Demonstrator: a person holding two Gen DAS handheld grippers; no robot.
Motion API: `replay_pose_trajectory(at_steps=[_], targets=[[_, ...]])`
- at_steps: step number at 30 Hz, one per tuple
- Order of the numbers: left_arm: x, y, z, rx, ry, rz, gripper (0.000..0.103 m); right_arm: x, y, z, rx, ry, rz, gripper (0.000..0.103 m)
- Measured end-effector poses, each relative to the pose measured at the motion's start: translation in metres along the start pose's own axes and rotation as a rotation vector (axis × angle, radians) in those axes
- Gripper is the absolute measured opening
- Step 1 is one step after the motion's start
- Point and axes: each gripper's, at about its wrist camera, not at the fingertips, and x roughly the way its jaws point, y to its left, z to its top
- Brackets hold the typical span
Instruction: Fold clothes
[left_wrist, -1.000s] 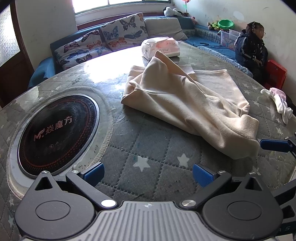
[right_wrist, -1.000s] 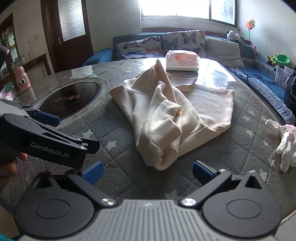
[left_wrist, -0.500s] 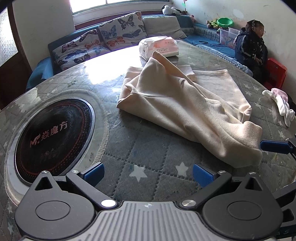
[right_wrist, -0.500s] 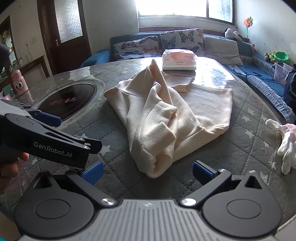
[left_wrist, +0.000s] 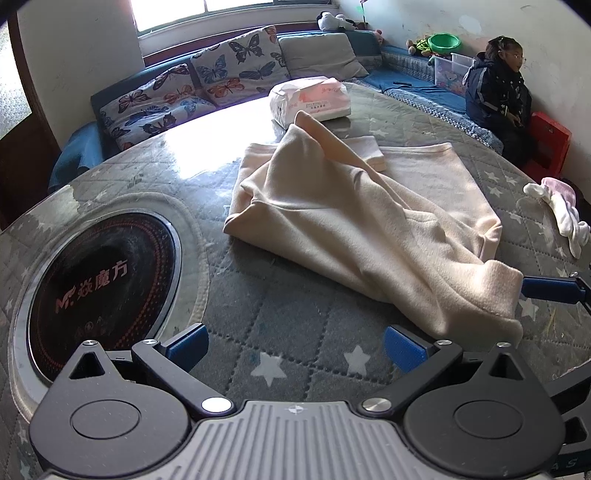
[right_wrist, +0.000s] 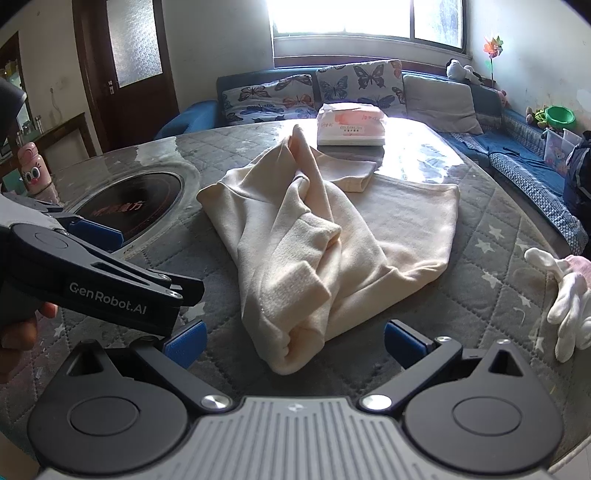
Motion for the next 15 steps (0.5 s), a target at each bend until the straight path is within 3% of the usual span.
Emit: replay_pose_trajectory(at_steps=[15], targets=[[0.004,0.012,0.048,-0.02,-0.081,0.012,0.103,-0.012,-0.016,0.02,0.029,-0.075,0.037,0.1]])
